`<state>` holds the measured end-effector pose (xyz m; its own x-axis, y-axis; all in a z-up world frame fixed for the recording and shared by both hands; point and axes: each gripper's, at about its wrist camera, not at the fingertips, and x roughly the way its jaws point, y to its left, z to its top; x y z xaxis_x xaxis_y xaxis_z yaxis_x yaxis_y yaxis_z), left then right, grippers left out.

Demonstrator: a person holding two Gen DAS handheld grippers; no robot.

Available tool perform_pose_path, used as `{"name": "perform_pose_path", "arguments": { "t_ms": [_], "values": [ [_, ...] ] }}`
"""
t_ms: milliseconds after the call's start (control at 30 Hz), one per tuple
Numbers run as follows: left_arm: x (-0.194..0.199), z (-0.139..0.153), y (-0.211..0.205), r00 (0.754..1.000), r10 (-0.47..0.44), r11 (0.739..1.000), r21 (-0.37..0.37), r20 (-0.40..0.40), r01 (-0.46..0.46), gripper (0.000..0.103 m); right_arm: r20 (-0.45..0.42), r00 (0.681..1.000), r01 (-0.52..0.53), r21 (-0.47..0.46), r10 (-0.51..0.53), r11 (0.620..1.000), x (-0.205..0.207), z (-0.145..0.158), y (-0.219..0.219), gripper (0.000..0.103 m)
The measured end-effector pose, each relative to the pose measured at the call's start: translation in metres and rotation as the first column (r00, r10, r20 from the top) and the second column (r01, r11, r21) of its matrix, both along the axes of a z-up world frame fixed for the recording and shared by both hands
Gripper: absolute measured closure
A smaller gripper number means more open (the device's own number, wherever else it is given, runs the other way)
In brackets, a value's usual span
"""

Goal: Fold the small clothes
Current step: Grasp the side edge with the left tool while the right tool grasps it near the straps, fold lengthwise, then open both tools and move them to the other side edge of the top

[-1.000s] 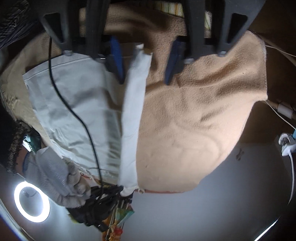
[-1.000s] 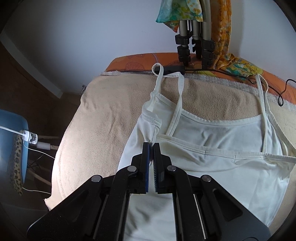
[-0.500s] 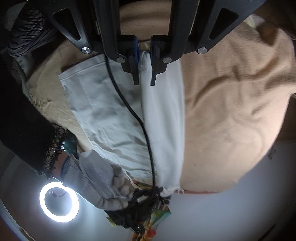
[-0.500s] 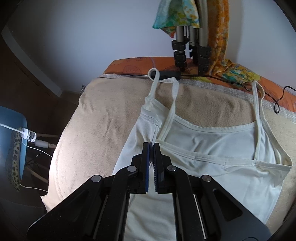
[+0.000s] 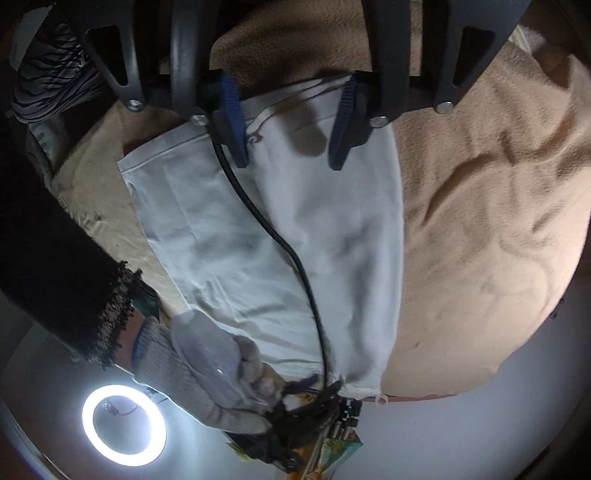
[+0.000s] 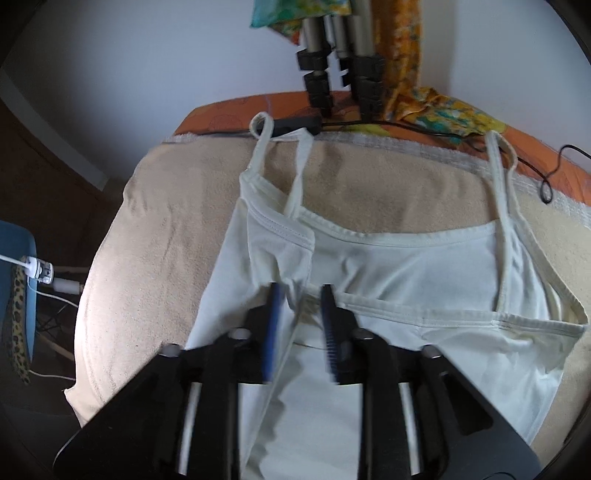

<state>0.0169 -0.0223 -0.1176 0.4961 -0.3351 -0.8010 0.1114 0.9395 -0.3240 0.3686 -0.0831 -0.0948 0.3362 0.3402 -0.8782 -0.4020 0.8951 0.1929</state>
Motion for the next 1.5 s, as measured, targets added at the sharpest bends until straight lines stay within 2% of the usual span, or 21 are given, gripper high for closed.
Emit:
{"name": "perform_pose_path", "arguments": {
  "t_ms": [33, 167, 267, 333, 400, 500, 600, 667, 833, 1000, 1067, 1133, 1233, 1400, 1500],
  "values": [
    [-0.002, 0.002, 0.002, 1.000, 0.008, 1.000, 0.012, 0.008, -0.008, 0.045, 0.012, 1.000, 0.005, 0.007, -0.005, 1.000, -0.002, 0.004, -0.004, 0.055],
    [-0.010, 0.008, 0.007, 0.998, 0.045, 0.995, 0.089, 0.039, -0.048, 0.041, 0.053, 0.998, 0.012, 0.048, -0.014, 0.999, -0.016, 0.028, -0.030, 0.054],
    [-0.016, 0.009, 0.013, 0.996, 0.077, 0.991, 0.112, 0.033, -0.080, 0.041, 0.097, 0.995, 0.015, 0.075, -0.022, 0.997, -0.034, 0.049, -0.056, 0.043],
    [-0.021, 0.007, 0.016, 0.995, 0.097, 0.989, 0.109, 0.019, -0.099, 0.041, 0.114, 0.993, 0.011, 0.096, -0.022, 0.995, -0.045, 0.061, -0.072, 0.042],
    [-0.025, 0.005, 0.016, 0.996, 0.094, 0.992, 0.080, 0.008, -0.094, 0.043, 0.134, 0.991, 0.005, 0.110, -0.020, 0.994, -0.059, 0.072, -0.093, 0.042],
    [-0.031, 0.007, 0.013, 0.995, 0.090, 0.994, 0.060, 0.036, -0.092, 0.046, 0.158, 0.987, -0.001, 0.118, -0.018, 0.993, -0.074, 0.085, -0.125, 0.042],
    [-0.033, 0.012, 0.000, 0.995, 0.075, 0.993, 0.091, 0.059, -0.080, 0.057, 0.196, 0.980, 0.005, 0.124, -0.030, 0.992, -0.089, 0.094, -0.157, 0.042],
    [-0.032, 0.016, -0.011, 0.995, 0.071, 0.994, 0.083, 0.066, -0.077, 0.062, 0.227, 0.973, 0.004, 0.119, -0.031, 0.993, -0.101, 0.101, -0.180, 0.042],
    [-0.027, 0.027, -0.054, 0.996, 0.001, 0.998, 0.057, 0.090, -0.006, 0.069, 0.270, 0.961, 0.038, 0.091, -0.061, 0.995, -0.119, 0.119, -0.242, 0.042],
    [-0.019, 0.026, -0.109, 0.991, -0.091, 0.995, 0.054, 0.093, 0.087, 0.070, 0.202, 0.972, 0.094, 0.121, -0.117, 0.988, -0.120, 0.117, -0.297, 0.042],
    [-0.017, 0.024, -0.133, 0.986, -0.129, 0.989, 0.081, 0.102, 0.121, 0.070, 0.183, 0.975, 0.100, 0.150, -0.127, 0.984, -0.120, 0.112, -0.313, 0.042],
    [-0.012, 0.021, -0.153, 0.982, -0.159, 0.983, 0.111, 0.103, 0.148, 0.070, 0.174, 0.977, 0.092, 0.166, -0.121, 0.982, -0.121, 0.109, -0.325, 0.042],
    [-0.007, 0.015, -0.177, 0.976, -0.203, 0.974, 0.118, 0.084, 0.192, 0.069, 0.173, 0.979, 0.079, 0.161, -0.107, 0.984, -0.123, 0.106, -0.337, 0.042],
    [-0.007, 0.006, -0.214, 0.955, -0.289, 0.948, 0.158, 0.063, 0.276, 0.065, 0.173, 0.982, 0.051, 0.153, -0.078, 0.987, -0.120, 0.105, -0.347, 0.042],
    [-0.005, -0.003, -0.226, 0.952, -0.302, 0.938, 0.192, 0.040, 0.290, 0.063, 0.159, 0.986, 0.032, 0.167, -0.059, 0.985, -0.114, 0.101, -0.346, 0.042]
  ]
}}
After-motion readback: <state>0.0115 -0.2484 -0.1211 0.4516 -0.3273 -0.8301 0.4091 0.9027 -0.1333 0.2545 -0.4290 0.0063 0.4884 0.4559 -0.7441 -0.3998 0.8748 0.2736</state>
